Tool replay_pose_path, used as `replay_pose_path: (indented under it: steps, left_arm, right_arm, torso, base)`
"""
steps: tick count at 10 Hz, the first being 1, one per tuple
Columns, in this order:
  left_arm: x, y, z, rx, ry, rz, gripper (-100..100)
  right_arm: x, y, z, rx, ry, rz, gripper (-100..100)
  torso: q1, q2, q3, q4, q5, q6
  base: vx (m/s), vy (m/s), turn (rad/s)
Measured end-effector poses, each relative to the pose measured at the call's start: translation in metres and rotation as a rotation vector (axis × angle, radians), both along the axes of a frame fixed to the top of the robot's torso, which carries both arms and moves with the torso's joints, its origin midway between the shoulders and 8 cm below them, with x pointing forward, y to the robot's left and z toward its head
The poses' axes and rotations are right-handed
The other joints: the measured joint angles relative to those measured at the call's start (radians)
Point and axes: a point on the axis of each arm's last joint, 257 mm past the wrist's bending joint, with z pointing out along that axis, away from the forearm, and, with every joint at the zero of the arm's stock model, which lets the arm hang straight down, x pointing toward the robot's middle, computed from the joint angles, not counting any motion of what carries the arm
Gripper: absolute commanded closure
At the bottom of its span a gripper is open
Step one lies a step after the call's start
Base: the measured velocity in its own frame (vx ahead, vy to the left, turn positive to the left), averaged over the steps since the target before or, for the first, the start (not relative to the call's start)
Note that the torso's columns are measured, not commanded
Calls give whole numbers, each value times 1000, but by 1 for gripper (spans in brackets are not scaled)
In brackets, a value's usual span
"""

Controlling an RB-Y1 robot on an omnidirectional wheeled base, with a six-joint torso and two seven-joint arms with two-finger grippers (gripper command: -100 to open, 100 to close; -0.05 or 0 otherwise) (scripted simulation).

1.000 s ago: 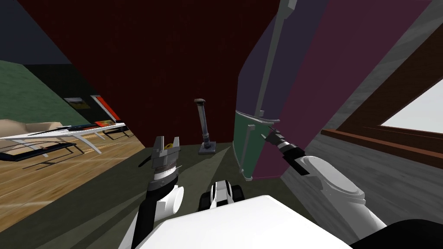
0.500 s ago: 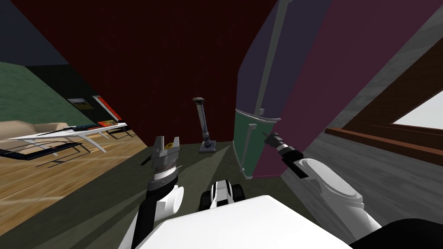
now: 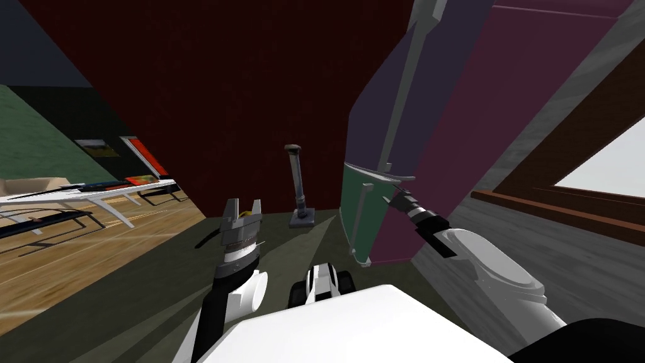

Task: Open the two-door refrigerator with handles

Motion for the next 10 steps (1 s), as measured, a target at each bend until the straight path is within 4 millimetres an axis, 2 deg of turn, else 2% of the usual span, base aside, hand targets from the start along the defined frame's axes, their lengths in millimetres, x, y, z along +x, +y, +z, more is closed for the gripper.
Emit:
replay_pose_path:
  steps: [3, 4, 6, 7, 8, 10]
  left_arm:
    - [0, 0, 0, 0, 0, 0, 0]
    - [0, 0, 0, 0, 0, 0, 0]
    - [0, 0, 0, 0, 0, 0, 0]
    - [0, 0, 0, 0, 0, 0, 0]
    - [0, 0, 0, 0, 0, 0, 0]
    - [0, 0, 0, 0, 0, 0, 0]
  right_arm:
    - [-3, -9, 9, -10, 12, 4, -100]
    - [-4, -10, 10, -9, 11, 2, 100]
    - [-4, -3, -9, 10, 27, 1, 100]
    - [-5, -2, -16, 13, 39, 2, -100]
    - [-4, -3, -15, 11, 36, 0, -100]
    - [-6, -7, -13, 13, 34, -11, -100]
  torso:
    - [6, 4, 2, 4, 5, 0]
    - [6, 8, 5, 3, 3, 2]
    - [9, 13, 7, 12, 11, -1]
    - [17, 17, 9, 13, 14, 5]
    - [23, 14, 8, 11, 14, 3]
    - [21, 4, 0, 9, 16, -7]
  base:
    - [37, 60, -76]
    - [-55, -24, 98]
    - [-64, -62, 63]
    - [52, 59, -27]
    - [108, 89, -23]
    - [67, 46, -43]
